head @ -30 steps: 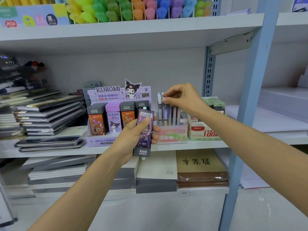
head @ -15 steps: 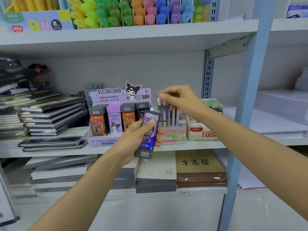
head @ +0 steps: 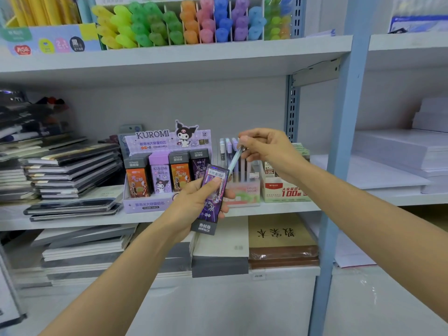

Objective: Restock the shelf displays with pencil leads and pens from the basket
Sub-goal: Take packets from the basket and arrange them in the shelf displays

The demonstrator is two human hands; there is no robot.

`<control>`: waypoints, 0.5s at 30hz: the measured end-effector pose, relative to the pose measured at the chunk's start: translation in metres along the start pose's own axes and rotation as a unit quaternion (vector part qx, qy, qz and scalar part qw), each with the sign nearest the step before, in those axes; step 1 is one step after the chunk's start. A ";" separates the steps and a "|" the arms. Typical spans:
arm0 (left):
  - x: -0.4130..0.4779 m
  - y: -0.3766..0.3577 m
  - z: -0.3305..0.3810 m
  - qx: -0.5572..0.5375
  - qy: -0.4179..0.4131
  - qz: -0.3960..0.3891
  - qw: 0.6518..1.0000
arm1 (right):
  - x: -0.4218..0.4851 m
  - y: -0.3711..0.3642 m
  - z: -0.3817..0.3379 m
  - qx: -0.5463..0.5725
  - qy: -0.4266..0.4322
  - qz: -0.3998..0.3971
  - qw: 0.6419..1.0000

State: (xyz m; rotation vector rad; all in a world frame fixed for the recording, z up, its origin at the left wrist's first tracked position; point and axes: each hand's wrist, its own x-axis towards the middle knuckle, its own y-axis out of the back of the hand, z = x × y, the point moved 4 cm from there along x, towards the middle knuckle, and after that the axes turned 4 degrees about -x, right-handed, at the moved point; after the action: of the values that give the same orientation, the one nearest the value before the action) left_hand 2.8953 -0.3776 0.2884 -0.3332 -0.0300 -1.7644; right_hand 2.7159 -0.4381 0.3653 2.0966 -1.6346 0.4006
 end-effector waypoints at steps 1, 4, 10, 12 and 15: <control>0.000 -0.002 -0.001 0.000 0.002 -0.004 1.000 | -0.001 0.000 0.001 0.006 0.001 0.000 1.000; 0.000 0.000 -0.001 -0.024 0.000 0.020 1.000 | 0.000 0.011 -0.002 0.014 0.013 0.022 1.000; 0.007 0.014 0.001 -0.044 0.009 0.089 0.995 | 0.012 0.047 -0.024 -0.071 0.078 0.121 0.987; 0.009 0.014 0.001 -0.045 0.014 0.092 0.995 | 0.016 0.047 -0.023 -0.129 0.085 0.118 0.981; 0.010 0.011 0.000 -0.030 0.010 0.082 0.996 | 0.019 0.035 -0.013 -0.200 0.077 0.089 0.973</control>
State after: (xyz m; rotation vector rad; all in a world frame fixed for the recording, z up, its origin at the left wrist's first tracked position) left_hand 2.9039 -0.3895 0.2886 -0.3515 0.0640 -1.6087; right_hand 2.6878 -0.4542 0.3919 1.5932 -1.6559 0.2549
